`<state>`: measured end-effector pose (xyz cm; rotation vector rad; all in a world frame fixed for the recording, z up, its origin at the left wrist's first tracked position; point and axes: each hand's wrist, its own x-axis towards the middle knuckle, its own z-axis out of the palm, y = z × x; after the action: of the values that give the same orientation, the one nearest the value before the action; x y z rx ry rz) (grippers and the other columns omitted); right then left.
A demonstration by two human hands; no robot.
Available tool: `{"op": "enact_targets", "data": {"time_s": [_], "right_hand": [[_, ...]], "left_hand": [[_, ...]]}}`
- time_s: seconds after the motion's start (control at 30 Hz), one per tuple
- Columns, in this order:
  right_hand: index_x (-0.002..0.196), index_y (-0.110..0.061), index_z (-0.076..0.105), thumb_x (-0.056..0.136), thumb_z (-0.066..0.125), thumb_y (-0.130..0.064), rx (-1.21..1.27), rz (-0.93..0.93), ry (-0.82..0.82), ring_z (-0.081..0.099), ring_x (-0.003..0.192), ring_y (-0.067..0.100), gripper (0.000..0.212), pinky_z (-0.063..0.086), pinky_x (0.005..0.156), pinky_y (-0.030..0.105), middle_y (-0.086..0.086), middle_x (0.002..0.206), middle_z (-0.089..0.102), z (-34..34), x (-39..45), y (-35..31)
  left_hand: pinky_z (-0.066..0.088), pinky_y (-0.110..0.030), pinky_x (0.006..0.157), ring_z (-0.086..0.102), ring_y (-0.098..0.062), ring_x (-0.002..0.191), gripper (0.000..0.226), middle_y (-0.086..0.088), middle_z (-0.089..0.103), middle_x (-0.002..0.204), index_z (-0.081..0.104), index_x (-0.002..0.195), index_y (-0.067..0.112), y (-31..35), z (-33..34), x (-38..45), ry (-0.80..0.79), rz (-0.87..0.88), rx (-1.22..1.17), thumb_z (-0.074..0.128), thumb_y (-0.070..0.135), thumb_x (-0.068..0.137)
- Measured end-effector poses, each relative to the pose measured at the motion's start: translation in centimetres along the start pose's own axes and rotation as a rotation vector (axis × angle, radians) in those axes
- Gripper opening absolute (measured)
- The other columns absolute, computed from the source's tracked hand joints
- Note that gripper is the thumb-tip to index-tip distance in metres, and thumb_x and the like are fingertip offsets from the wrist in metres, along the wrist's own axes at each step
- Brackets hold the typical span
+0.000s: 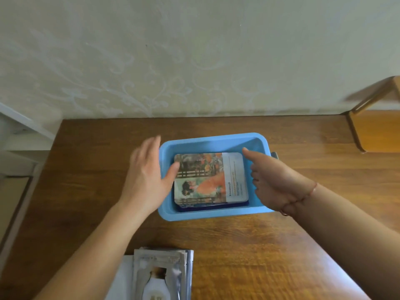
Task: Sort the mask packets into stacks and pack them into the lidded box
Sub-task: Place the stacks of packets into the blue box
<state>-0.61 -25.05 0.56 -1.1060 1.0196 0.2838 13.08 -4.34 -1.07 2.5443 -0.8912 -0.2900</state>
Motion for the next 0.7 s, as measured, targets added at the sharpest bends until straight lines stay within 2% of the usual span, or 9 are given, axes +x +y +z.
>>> {"op": "enact_targets", "data": {"time_s": [0.03,0.07,0.1,0.17,0.27,0.33,0.43,0.57,0.7], "right_hand": [[0.102,-0.024,0.054,0.101,0.041,-0.042,0.003,0.023,0.012,0.056,0.070,0.003,0.021,0.046,0.058,0.026,-0.004,0.074,0.060,0.2,0.5,0.0],[0.109,-0.019,0.052,0.102,0.041,-0.041,-0.025,0.042,0.028,0.046,0.079,0.000,0.026,0.036,0.065,0.026,-0.007,0.087,0.056,0.6,0.8,-0.2],[0.109,-0.018,0.054,0.102,0.041,-0.042,-0.046,0.066,0.060,0.043,0.080,-0.001,0.028,0.034,0.070,0.027,-0.006,0.091,0.056,1.0,1.3,-0.1],[0.095,-0.024,0.058,0.101,0.040,-0.045,-0.095,0.082,0.109,0.050,0.070,0.009,0.028,0.037,0.065,0.026,0.000,0.085,0.060,1.9,2.1,-0.1],[0.081,-0.021,0.052,0.101,0.039,-0.046,-0.157,0.080,0.144,0.056,0.069,0.018,0.035,0.036,0.055,0.030,0.002,0.081,0.059,2.4,3.0,0.0],[0.080,-0.021,0.052,0.100,0.040,-0.045,-0.191,0.082,0.154,0.055,0.069,0.019,0.034,0.034,0.054,0.030,0.002,0.079,0.058,2.6,3.1,0.1],[0.083,-0.019,0.054,0.100,0.043,-0.043,-0.216,0.083,0.149,0.056,0.069,0.020,0.031,0.034,0.053,0.031,0.003,0.077,0.060,2.8,2.9,-0.1],[0.099,-0.015,0.058,0.098,0.043,-0.046,-0.257,0.102,0.100,0.058,0.071,0.021,0.035,0.037,0.054,0.030,0.009,0.091,0.067,3.3,3.1,0.0],[0.092,-0.018,0.054,0.099,0.044,-0.044,-0.300,0.117,0.101,0.053,0.075,0.016,0.029,0.036,0.060,0.028,0.003,0.090,0.059,2.9,3.3,0.0]], "left_hand": [[0.028,-0.036,0.114,0.032,-0.017,0.140,0.065,-0.002,0.035,0.152,0.027,0.151,0.018,-0.5,0.8,-0.8,-0.073,-0.103,-0.143,0.054,0.039,0.096],[0.032,-0.035,0.111,0.035,-0.009,0.135,0.060,0.002,0.036,0.150,0.028,0.151,0.022,-0.7,1.6,-1.4,-0.113,-0.149,-0.276,0.051,0.036,0.097],[0.034,-0.032,0.107,0.037,0.001,0.127,0.054,0.006,0.037,0.146,0.029,0.149,0.024,-0.8,2.1,-1.8,-0.111,-0.162,-0.362,0.048,0.032,0.099],[0.035,-0.024,0.099,0.040,0.017,0.106,0.041,0.014,0.039,0.135,0.035,0.144,0.027,-0.7,2.5,-1.9,-0.049,-0.166,-0.438,0.042,0.025,0.103],[0.034,-0.006,0.082,0.038,0.028,0.102,0.034,0.017,0.040,0.124,0.038,0.137,0.031,-0.5,2.6,-1.8,-0.038,-0.169,-0.487,0.038,0.022,0.104],[0.035,-0.002,0.076,0.038,0.028,0.102,0.030,0.017,0.040,0.122,0.037,0.132,0.035,-0.6,2.6,-1.8,-0.055,-0.158,-0.487,0.038,0.022,0.104],[0.036,-0.010,0.079,0.040,0.024,0.104,0.028,0.014,0.041,0.122,0.038,0.130,0.033,-1.0,2.9,-1.6,-0.050,-0.135,-0.480,0.038,0.022,0.104],[0.040,-0.012,0.076,0.046,0.013,0.104,0.030,0.011,0.045,0.121,0.041,0.133,0.028,-1.1,3.2,-1.6,-0.022,-0.133,-0.486,0.037,0.024,0.104],[0.045,-0.009,0.073,0.049,0.009,0.106,0.032,0.013,0.046,0.123,0.042,0.135,0.028,-1.0,3.4,-1.6,0.006,-0.163,-0.498,0.038,0.025,0.104]]}}
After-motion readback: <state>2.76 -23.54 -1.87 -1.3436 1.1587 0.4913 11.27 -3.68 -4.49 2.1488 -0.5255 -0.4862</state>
